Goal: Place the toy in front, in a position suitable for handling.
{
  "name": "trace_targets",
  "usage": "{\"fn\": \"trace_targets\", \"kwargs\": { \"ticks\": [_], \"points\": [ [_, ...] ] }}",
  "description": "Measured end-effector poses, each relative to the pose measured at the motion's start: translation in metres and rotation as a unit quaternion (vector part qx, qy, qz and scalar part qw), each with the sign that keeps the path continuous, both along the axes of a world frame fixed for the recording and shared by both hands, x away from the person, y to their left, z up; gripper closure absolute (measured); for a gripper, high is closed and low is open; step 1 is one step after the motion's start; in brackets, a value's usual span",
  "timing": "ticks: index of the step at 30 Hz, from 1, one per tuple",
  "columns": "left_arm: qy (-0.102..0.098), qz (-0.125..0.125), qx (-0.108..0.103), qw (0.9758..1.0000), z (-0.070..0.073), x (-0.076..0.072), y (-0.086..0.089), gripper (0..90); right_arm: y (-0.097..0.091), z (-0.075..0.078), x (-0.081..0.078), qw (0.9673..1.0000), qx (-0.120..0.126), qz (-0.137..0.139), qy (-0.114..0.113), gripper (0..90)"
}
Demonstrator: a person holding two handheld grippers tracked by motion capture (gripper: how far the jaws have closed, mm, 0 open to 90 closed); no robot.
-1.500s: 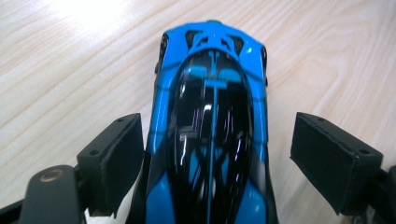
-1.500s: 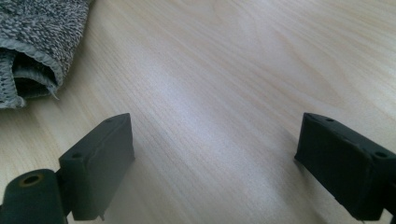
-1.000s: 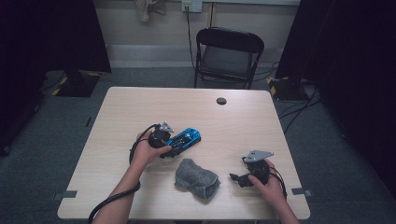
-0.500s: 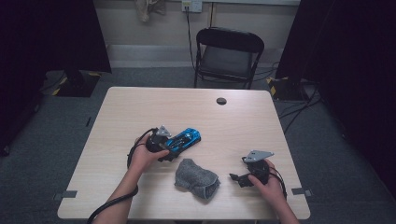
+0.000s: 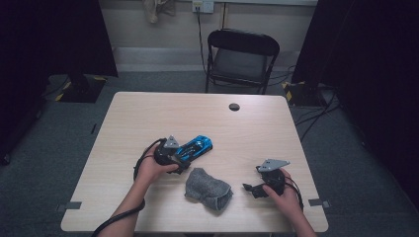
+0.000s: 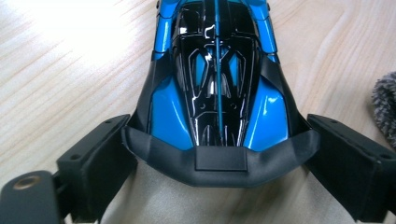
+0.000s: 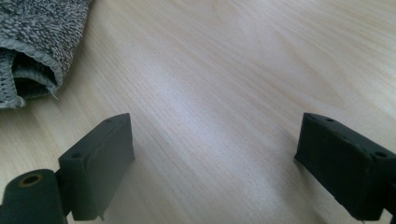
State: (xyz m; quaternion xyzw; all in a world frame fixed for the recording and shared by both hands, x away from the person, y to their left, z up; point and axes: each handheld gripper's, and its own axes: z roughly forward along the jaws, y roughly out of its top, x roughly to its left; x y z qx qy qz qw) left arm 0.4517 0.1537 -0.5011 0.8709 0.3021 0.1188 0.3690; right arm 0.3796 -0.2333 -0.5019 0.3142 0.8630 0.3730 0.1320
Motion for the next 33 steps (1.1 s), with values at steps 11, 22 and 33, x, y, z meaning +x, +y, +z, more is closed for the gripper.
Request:
{"fn": "trace_targets", "kwargs": {
  "ticks": [11,22,33],
  "points": [
    [-0.014,0.019,-0.014,0.9996,0.0,-0.002,0.002,21.6,0.0,0.0,0.0,1.0,0.0,-0.002,0.0,10.2],
    [-0.018,0.017,-0.012,0.9996,0.0,-0.002,0.003,24.3,0.0,0.0,0.0,1.0,-0.001,-0.004,0.0,10.1],
    [-0.015,0.016,-0.016,0.9996,0.0,-0.002,0.003,24.4,0.01,0.011,-0.003,0.9993,0.017,-0.013,0.029,13.3]
  ]
}}
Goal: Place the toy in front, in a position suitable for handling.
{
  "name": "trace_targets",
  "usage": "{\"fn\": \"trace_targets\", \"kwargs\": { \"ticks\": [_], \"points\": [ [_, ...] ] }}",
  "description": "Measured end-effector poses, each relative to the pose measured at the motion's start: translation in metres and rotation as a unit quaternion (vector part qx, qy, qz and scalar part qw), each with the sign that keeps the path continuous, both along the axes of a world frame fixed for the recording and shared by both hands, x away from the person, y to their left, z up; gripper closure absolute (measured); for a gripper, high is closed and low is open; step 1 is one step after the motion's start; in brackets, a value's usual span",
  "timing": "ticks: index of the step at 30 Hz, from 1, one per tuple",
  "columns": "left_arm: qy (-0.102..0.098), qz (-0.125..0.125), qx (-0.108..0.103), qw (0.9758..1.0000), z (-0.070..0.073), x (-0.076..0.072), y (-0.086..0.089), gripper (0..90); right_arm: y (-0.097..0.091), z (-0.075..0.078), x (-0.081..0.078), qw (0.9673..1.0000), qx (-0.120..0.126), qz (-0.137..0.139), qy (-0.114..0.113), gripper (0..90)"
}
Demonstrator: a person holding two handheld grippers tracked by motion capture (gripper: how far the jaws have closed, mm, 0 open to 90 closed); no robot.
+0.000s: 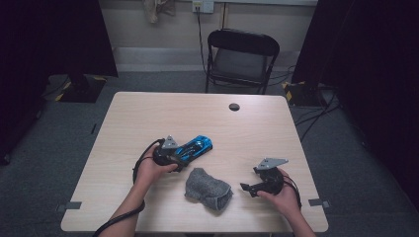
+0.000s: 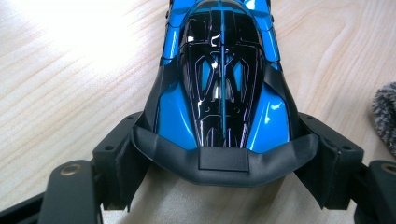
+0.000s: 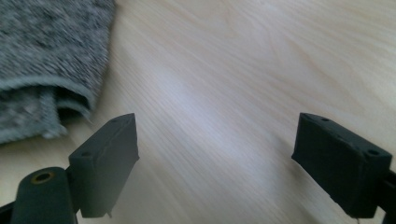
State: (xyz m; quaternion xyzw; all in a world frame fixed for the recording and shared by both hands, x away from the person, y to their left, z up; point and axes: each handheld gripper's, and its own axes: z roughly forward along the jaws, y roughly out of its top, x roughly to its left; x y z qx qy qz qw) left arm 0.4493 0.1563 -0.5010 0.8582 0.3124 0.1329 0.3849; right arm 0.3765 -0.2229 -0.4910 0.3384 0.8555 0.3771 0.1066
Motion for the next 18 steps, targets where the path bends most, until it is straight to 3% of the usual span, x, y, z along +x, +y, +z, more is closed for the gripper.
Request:
{"fn": "trace_targets", "kwargs": {
  "ticks": [6,9,10,14,18],
  "points": [
    [0.0,0.0,0.0,1.0,0.0,0.0,0.0,24.4,0.019,0.018,-0.006,0.9998,0.005,0.02,-0.003,14.8],
    [0.0,-0.001,0.0,1.0,0.0,0.0,0.0,24.5,0.028,0.022,-0.008,0.9996,0.005,0.028,0.007,14.5],
    [0.0,-0.001,0.0,1.0,0.0,0.0,0.0,24.5,0.035,0.025,-0.008,0.9991,0.018,0.036,0.014,14.7],
    [0.0,-0.001,0.0,1.0,0.0,0.0,0.0,24.5,0.05,0.032,-0.009,0.9984,0.016,0.054,0.011,15.2],
    [-0.004,-0.001,0.004,1.0,0.0,0.0,0.001,24.5,0.072,0.043,-0.01,0.9959,0.047,0.075,0.022,15.5]
  ]
}}
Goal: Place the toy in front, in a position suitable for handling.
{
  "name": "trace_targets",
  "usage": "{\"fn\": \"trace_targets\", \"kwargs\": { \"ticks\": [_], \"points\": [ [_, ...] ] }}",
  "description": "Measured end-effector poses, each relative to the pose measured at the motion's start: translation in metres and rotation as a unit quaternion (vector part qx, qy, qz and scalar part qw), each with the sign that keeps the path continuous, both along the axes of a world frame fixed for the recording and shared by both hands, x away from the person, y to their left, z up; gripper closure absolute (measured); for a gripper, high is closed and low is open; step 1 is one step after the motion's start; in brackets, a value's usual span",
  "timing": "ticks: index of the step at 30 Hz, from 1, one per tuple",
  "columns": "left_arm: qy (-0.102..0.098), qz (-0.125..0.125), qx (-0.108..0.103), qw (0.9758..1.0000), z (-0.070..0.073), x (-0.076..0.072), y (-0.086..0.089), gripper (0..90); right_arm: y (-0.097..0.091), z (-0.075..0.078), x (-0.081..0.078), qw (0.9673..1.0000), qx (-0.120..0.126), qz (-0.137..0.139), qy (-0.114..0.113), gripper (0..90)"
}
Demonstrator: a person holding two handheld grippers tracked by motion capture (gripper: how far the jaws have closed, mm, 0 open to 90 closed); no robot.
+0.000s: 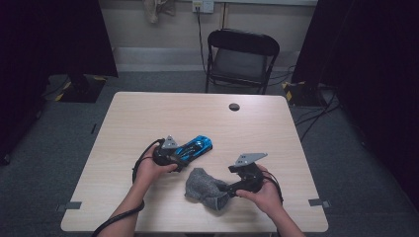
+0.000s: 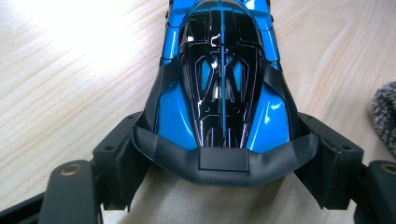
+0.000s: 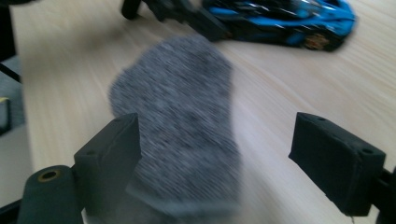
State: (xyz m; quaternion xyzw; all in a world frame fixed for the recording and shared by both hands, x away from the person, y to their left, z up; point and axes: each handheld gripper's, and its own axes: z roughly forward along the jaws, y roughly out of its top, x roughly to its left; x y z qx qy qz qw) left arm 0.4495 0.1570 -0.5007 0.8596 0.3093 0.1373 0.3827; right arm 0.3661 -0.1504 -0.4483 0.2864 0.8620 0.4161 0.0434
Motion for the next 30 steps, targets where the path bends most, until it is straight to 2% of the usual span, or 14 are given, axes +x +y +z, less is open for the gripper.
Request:
{"fn": "trace_targets", "kwargs": {
  "ticks": [1,4,7,10,14,15,21,30],
  "points": [
    [0.0,0.003,-0.004,1.0,0.0,0.0,0.0,24.5,0.008,0.001,-0.001,1.0,0.006,0.005,0.003,15.8],
    [0.001,0.003,-0.005,1.0,0.0,0.0,-0.001,24.5,0.026,0.0,-0.005,0.9997,0.001,0.025,0.0,17.0],
    [0.0,0.003,-0.004,1.0,0.0,0.0,0.0,24.5,0.044,-0.002,-0.009,0.9988,-0.007,0.048,-0.009,23.6],
    [0.0,0.003,-0.004,1.0,0.0,0.0,0.0,24.5,0.052,-0.006,-0.01,0.9987,-0.006,0.051,-0.007,25.0],
    [0.0,0.003,-0.004,1.0,0.0,0.0,0.0,24.5,0.059,-0.016,-0.008,0.9989,-0.012,0.045,-0.005,27.1],
    [0.0,0.003,-0.004,1.0,0.0,-0.001,0.0,24.5,0.06,-0.018,-0.007,0.9988,-0.011,0.048,-0.004,30.9],
    [0.0,0.003,-0.004,1.0,0.0,-0.001,0.0,24.5,0.064,-0.03,-0.006,0.9987,-0.023,0.045,0.001,32.0],
    [0.004,0.0,-0.003,1.0,0.0,-0.001,0.0,24.5,0.067,-0.041,-0.01,0.9977,-0.046,0.039,-0.03,40.1]
  ]
}}
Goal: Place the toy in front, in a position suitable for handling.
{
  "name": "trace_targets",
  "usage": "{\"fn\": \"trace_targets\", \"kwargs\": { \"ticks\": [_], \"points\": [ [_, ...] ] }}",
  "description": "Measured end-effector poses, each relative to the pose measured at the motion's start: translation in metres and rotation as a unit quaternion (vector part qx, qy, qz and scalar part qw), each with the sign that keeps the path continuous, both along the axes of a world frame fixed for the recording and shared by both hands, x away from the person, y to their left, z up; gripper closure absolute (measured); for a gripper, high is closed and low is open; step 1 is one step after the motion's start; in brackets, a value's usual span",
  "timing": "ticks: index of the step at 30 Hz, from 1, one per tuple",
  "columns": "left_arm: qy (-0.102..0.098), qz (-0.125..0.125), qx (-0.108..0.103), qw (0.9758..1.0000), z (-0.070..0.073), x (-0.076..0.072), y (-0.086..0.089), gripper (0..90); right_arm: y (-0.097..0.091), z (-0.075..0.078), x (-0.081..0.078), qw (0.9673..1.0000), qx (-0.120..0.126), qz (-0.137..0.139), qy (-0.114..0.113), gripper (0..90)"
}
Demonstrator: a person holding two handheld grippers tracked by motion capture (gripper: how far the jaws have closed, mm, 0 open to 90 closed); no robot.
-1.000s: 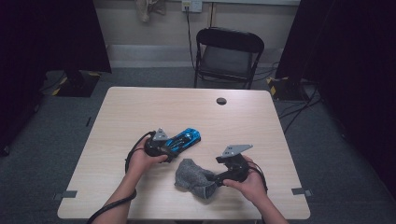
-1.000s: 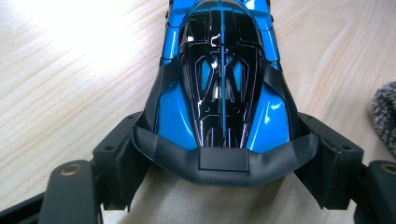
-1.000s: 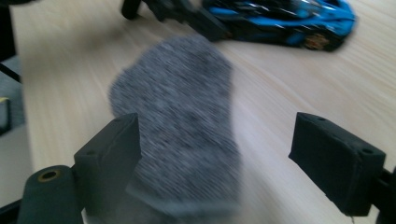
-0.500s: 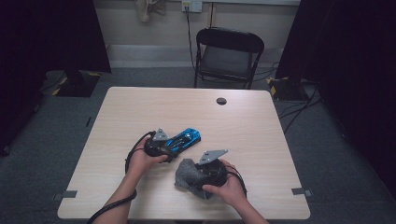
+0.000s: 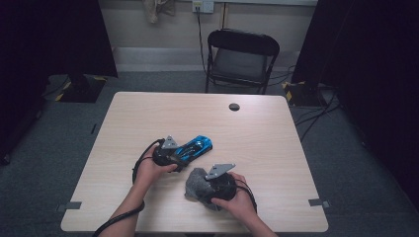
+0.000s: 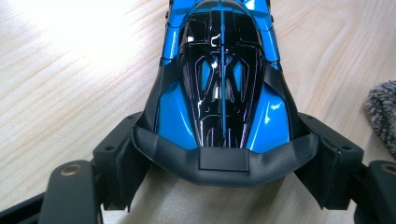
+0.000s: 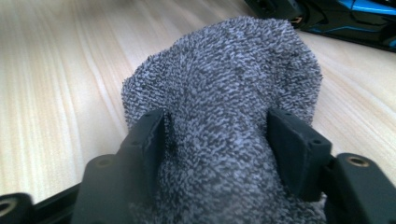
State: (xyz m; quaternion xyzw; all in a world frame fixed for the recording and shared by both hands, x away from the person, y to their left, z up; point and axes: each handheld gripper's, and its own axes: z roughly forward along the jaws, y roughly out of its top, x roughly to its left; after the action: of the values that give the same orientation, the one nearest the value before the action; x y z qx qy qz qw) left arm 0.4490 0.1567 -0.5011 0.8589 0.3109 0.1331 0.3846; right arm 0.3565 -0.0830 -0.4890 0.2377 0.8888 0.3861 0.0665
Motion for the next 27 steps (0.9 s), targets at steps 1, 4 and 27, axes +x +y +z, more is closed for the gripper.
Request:
{"fn": "trace_targets", "kwargs": {
  "ticks": [1,4,27],
  "points": [
    [0.0,0.0,0.0,1.0,0.0,0.0,0.0,24.5,0.0002,-0.0006,-0.0005,1.0,-0.002,-0.001,-0.002,42.1],
    [0.0,0.0,0.0,1.0,0.0,0.0,0.0,24.5,0.0,-0.0027,-0.0021,0.9998,-0.004,-0.009,-0.015,47.0],
    [-0.003,0.002,0.003,1.0,0.0003,-0.0001,0.0002,24.5,-0.0024,0.0031,0.002,0.9997,-0.008,-0.025,-0.001,73.5]
  ]
}}
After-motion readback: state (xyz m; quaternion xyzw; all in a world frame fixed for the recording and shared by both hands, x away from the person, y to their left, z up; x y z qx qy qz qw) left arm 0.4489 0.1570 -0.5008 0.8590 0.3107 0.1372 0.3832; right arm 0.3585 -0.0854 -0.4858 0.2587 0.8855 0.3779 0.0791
